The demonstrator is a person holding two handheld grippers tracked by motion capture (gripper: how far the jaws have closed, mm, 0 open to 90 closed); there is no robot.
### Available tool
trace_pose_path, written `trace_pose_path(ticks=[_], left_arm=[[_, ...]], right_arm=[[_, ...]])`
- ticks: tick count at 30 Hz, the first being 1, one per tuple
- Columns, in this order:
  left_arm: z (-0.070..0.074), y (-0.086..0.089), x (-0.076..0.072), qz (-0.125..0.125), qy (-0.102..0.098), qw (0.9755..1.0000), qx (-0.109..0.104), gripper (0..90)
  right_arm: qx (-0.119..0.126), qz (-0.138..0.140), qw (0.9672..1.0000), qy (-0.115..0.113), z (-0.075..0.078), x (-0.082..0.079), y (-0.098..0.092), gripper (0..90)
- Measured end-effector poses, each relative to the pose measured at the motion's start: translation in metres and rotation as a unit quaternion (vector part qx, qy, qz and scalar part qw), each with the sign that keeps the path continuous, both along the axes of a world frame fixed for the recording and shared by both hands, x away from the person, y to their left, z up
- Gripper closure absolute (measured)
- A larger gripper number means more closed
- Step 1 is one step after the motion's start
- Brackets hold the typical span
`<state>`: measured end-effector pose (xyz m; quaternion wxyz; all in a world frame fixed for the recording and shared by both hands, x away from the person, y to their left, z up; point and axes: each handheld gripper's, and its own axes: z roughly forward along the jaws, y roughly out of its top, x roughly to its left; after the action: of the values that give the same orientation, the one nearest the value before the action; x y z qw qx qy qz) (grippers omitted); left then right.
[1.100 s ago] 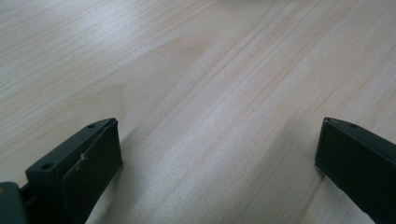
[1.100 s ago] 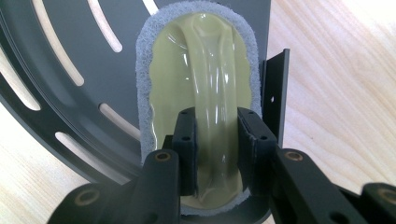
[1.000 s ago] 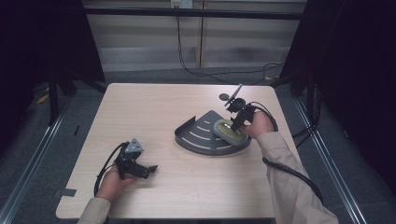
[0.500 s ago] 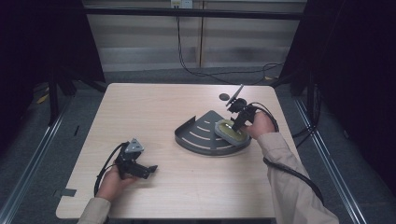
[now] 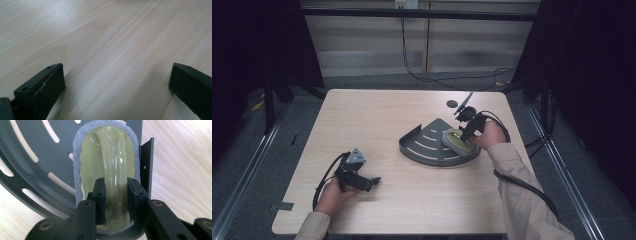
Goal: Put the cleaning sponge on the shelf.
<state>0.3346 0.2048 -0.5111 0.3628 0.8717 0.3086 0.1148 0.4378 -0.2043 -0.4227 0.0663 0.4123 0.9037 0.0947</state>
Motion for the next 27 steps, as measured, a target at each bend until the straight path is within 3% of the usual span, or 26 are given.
trace_pose_path(ticks=[27], left_arm=[[0.0000,0.0000,0.0000,0.000,0.000,1.0000,0.000,0.0]], right_arm=[[0.002,-0.008,0.9999,0.006,-0.0073,-0.0003,0.0027,70.0]])
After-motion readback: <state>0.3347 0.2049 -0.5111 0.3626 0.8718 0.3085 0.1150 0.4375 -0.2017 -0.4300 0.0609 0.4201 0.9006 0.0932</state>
